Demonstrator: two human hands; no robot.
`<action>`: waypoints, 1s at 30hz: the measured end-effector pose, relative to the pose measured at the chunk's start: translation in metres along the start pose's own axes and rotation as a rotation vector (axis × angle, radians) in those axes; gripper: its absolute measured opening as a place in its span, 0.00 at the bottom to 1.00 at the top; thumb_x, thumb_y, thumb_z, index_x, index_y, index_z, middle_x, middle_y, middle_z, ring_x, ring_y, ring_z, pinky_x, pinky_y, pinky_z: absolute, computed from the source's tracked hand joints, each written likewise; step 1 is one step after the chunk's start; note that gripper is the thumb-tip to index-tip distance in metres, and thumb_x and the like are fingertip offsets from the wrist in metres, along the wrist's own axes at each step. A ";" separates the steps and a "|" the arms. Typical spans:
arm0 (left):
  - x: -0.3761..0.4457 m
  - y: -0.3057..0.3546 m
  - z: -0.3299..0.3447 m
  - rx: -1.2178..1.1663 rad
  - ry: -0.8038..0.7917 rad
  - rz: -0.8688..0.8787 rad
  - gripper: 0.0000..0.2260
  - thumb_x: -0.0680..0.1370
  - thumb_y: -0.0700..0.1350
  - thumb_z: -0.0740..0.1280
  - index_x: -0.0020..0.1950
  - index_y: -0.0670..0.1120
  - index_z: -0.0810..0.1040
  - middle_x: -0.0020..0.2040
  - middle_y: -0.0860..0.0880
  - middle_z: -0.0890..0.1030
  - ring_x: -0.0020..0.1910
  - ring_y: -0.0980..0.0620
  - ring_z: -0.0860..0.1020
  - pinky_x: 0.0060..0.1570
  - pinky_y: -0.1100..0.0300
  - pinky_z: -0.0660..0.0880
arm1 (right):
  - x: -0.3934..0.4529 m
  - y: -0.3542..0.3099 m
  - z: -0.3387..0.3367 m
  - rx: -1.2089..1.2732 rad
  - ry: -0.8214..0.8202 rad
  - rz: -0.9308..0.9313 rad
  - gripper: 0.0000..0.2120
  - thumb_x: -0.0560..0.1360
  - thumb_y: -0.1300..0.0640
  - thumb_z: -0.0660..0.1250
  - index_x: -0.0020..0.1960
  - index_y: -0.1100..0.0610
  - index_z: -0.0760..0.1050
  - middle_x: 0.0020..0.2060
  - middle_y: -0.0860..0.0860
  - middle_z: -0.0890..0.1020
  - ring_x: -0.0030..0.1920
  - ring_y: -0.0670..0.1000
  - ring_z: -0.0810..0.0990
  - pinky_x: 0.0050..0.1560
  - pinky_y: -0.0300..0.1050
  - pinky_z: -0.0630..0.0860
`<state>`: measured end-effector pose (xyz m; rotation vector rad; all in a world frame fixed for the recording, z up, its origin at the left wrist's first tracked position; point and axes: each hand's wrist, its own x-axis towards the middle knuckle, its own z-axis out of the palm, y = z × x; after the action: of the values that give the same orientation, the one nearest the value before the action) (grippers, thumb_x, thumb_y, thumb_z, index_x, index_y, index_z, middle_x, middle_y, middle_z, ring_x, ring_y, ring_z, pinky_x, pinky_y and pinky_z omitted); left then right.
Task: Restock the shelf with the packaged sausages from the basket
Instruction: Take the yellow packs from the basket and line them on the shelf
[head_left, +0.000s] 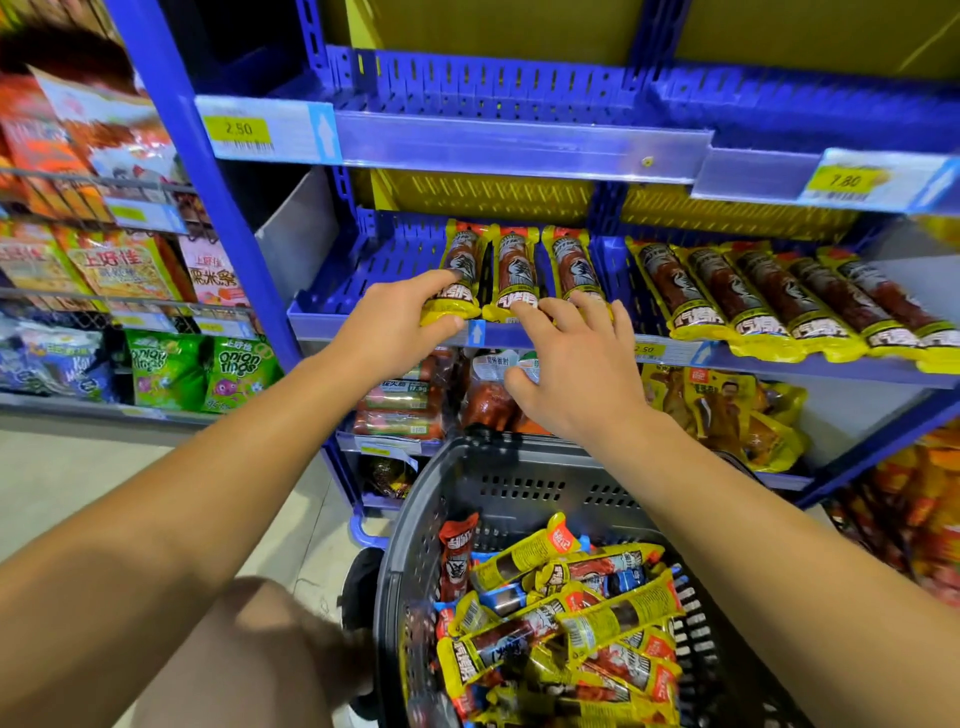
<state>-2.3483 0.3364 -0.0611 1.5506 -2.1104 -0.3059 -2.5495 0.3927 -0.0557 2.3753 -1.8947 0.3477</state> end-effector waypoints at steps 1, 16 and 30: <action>0.001 0.000 0.001 -0.003 -0.002 -0.002 0.24 0.78 0.53 0.67 0.73 0.53 0.68 0.55 0.46 0.82 0.42 0.48 0.72 0.48 0.54 0.71 | 0.000 0.000 0.000 0.000 0.002 0.001 0.31 0.77 0.40 0.60 0.78 0.46 0.58 0.73 0.49 0.67 0.76 0.58 0.55 0.76 0.64 0.47; 0.005 0.006 0.008 -0.004 -0.022 -0.037 0.23 0.79 0.55 0.64 0.73 0.53 0.66 0.48 0.43 0.82 0.48 0.43 0.78 0.50 0.47 0.75 | 0.000 0.001 0.001 -0.022 0.007 0.010 0.31 0.77 0.41 0.60 0.77 0.47 0.59 0.73 0.48 0.66 0.76 0.58 0.56 0.76 0.64 0.49; -0.007 0.014 -0.003 0.081 -0.034 -0.009 0.29 0.78 0.56 0.65 0.76 0.49 0.63 0.74 0.46 0.69 0.72 0.44 0.66 0.70 0.48 0.64 | -0.016 0.005 -0.005 -0.012 -0.004 0.023 0.34 0.77 0.42 0.61 0.79 0.48 0.54 0.76 0.49 0.62 0.78 0.59 0.52 0.75 0.64 0.49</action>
<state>-2.3567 0.3483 -0.0539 1.6117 -2.1669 -0.2549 -2.5580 0.4078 -0.0547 2.3497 -1.9217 0.3323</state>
